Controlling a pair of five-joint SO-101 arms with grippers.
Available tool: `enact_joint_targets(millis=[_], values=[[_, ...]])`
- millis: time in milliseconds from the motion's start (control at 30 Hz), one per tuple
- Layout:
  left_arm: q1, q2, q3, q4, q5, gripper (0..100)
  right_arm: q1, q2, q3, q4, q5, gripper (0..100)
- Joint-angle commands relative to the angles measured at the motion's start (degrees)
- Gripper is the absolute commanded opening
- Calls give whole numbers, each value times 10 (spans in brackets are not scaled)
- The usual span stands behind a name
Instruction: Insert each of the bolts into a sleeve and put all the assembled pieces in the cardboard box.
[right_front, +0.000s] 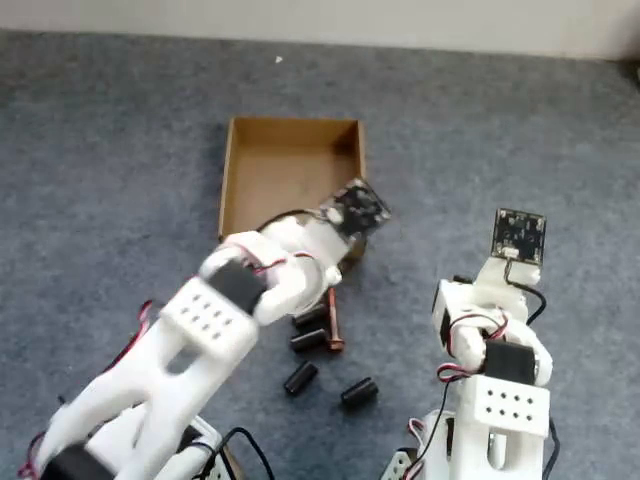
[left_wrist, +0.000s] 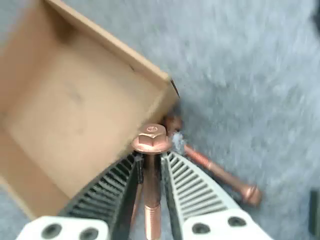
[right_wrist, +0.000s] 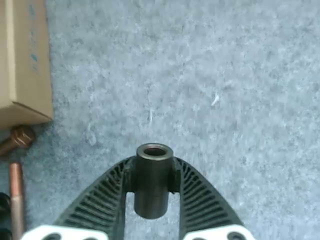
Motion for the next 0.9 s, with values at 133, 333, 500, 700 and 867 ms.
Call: enact_joint_targets(millis=[133, 333, 500, 700, 867], values=[[-55, -216, 0, 8, 80, 5, -86, -156, -37, 4, 0, 5], [-58, -335, 0, 8, 139, 5, -225, -250, -37, 0, 0, 5], [-58, -417, 0, 4, 193, 5, -324, -270, -36, -46, 1, 5], [-55, -487, 0, 4, 221, 5, -415, -276, -15, -90, 61, 5], [-55, -500, 0, 3, 247, 5, -451, -276, 45, -160, 67, 5]])
